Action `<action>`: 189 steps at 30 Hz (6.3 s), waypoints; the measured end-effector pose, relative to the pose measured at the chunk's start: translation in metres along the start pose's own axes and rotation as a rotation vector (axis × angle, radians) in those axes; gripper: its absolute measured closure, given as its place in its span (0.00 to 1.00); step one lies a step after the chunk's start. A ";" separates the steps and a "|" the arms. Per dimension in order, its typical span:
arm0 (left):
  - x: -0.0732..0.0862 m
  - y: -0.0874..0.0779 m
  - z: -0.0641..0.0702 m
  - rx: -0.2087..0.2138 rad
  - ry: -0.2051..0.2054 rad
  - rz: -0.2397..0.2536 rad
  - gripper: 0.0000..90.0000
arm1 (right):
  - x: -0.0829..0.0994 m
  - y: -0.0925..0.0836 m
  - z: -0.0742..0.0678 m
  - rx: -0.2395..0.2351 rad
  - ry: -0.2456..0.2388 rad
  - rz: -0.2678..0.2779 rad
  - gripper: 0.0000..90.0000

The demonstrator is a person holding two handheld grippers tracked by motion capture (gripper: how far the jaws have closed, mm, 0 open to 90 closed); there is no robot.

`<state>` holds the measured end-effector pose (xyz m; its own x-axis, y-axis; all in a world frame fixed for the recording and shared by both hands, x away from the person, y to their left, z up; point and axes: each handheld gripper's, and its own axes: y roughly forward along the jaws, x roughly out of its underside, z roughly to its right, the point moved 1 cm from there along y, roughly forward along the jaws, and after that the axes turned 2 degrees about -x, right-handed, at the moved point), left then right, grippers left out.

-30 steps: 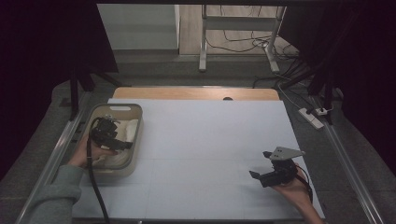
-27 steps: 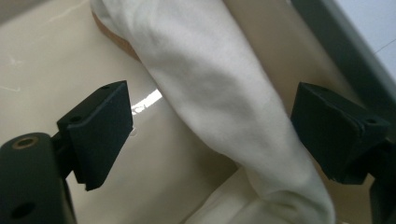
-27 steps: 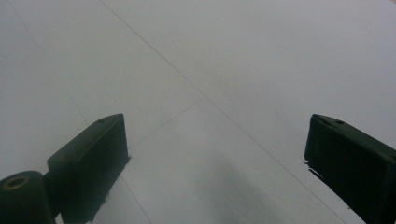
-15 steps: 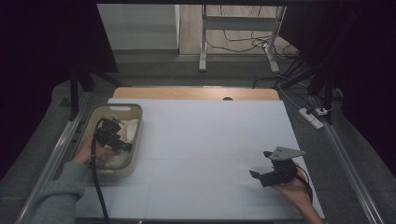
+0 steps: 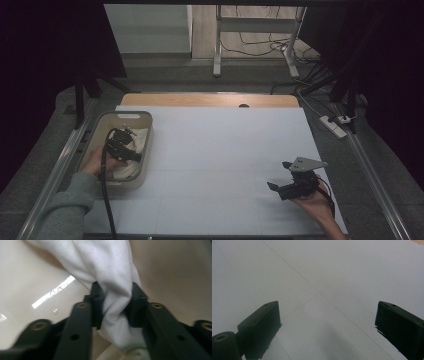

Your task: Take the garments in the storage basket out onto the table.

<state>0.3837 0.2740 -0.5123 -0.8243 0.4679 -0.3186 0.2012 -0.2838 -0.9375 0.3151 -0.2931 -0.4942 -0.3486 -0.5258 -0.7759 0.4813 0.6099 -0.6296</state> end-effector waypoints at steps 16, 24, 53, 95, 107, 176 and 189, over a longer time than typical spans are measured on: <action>0.014 -0.034 0.001 -0.010 -0.047 0.210 0.88 | 0.000 -0.004 0.001 0.006 0.009 0.018 0.07; 0.021 -0.050 0.003 0.016 -0.091 0.330 0.88 | -0.001 -0.003 0.001 0.005 0.011 0.020 0.07; 0.028 -0.091 0.024 0.006 -0.127 0.609 0.88 | 0.000 -0.003 0.000 -0.010 0.008 0.030 0.07; 0.038 -0.131 0.040 0.048 -0.131 0.872 0.88 | 0.004 -0.003 -0.001 0.005 0.006 0.021 0.07; 0.033 -0.143 0.052 0.065 -0.118 0.957 0.88 | 0.004 -0.002 -0.001 0.006 0.007 0.022 0.07; -0.011 -0.153 0.111 0.188 0.008 1.078 0.88 | 0.005 0.001 0.000 0.025 0.010 0.009 0.07; -0.020 -0.146 0.123 0.216 0.041 1.054 0.88 | 0.005 0.001 0.000 0.026 0.011 0.003 0.07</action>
<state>0.3061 0.2029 -0.3519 -0.2710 -0.0723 -0.9599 0.6992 -0.7001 -0.1447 0.3141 -0.2951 -0.4989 -0.3560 -0.5173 -0.7782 0.5032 0.5956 -0.6261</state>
